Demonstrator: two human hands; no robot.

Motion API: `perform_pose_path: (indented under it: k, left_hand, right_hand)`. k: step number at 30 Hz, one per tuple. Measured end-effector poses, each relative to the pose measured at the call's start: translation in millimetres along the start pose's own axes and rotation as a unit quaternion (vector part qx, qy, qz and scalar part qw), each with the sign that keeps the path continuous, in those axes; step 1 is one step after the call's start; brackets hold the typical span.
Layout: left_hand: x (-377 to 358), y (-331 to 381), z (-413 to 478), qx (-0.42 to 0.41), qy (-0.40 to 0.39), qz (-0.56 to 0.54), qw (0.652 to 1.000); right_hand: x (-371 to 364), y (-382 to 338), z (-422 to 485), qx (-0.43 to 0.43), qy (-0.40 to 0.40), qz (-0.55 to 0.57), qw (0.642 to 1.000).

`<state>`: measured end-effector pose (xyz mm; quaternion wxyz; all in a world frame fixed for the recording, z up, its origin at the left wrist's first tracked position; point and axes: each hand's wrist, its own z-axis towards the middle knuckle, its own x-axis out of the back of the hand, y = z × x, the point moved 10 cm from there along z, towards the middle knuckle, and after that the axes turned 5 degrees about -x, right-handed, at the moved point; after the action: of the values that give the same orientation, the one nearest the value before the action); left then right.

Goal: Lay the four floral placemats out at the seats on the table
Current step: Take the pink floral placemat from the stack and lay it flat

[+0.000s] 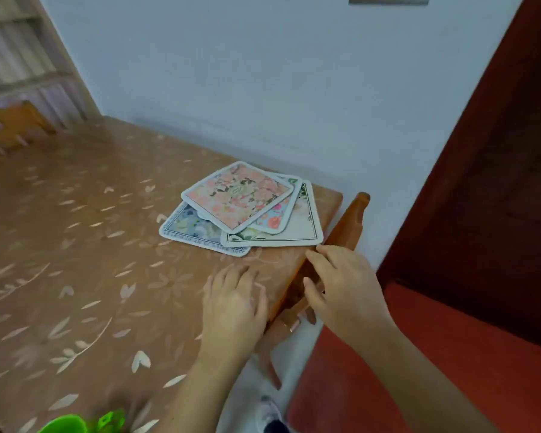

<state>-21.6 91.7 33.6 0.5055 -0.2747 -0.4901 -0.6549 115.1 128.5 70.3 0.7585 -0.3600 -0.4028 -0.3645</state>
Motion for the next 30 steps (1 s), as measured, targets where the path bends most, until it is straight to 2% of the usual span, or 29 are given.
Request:
perform_pose_path:
  k: [9,16,30]
  left_hand:
    - [-36.0,-61.1,77.4,0.054,0.021,-0.013,0.998]
    - [-51.1,-106.9,117.4,0.063,0.075,-0.017,0.995]
    - [-118.2,-167.2,161.9,0.090,0.031,0.023,0.995]
  right_hand:
    - [-61.7,0.6,92.2,0.057,-0.011,-0.009,0.998]
    - [-120.6,-1.0,150.6,0.089,-0.050,-0.006,0.995]
    - [-254.6,2.7,226.6,0.170,-0.182,0.021,0.968]
